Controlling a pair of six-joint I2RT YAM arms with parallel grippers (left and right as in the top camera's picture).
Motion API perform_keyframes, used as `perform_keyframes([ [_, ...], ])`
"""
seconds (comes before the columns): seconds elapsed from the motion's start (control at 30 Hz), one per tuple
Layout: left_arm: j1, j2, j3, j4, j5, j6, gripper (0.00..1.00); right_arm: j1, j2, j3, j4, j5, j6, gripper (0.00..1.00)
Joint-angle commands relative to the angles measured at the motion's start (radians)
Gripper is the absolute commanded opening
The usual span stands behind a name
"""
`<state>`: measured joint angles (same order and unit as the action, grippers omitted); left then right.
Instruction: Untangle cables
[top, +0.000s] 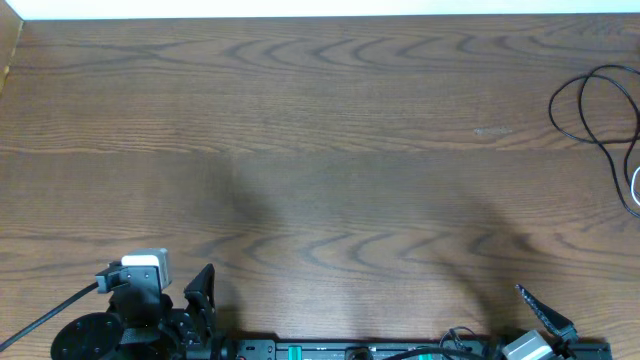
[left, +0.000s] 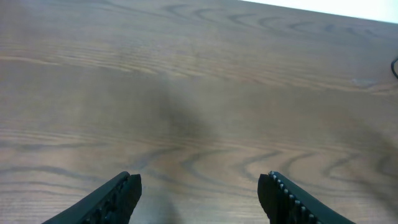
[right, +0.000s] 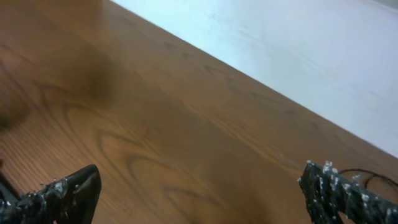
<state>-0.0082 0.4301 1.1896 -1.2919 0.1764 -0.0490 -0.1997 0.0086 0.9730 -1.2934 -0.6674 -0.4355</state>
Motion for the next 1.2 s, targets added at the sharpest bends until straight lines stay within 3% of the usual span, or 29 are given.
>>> perform_keyframes([
  [0.0,0.004,-0.001,0.012,-0.007,-0.013,0.023,0.66,-0.004,-0.001,0.007,0.015,-0.013,0.157,0.99],
  [0.13,0.004,-0.001,0.012,-0.006,-0.013,0.027,0.66,-0.005,-0.001,0.007,0.089,-0.012,0.301,0.99],
  [0.4,0.004,-0.001,0.012,-0.006,-0.013,0.038,0.66,-0.005,-0.001,-0.046,0.284,0.013,0.115,0.99],
  [0.9,0.004,-0.001,0.012,-0.006,-0.013,0.038,0.66,-0.004,-0.001,-0.39,0.816,0.016,0.117,0.99],
  [1.17,0.004,-0.001,0.012,-0.006,-0.013,0.038,0.66,-0.004,-0.001,-0.564,0.97,0.177,0.181,0.99],
])
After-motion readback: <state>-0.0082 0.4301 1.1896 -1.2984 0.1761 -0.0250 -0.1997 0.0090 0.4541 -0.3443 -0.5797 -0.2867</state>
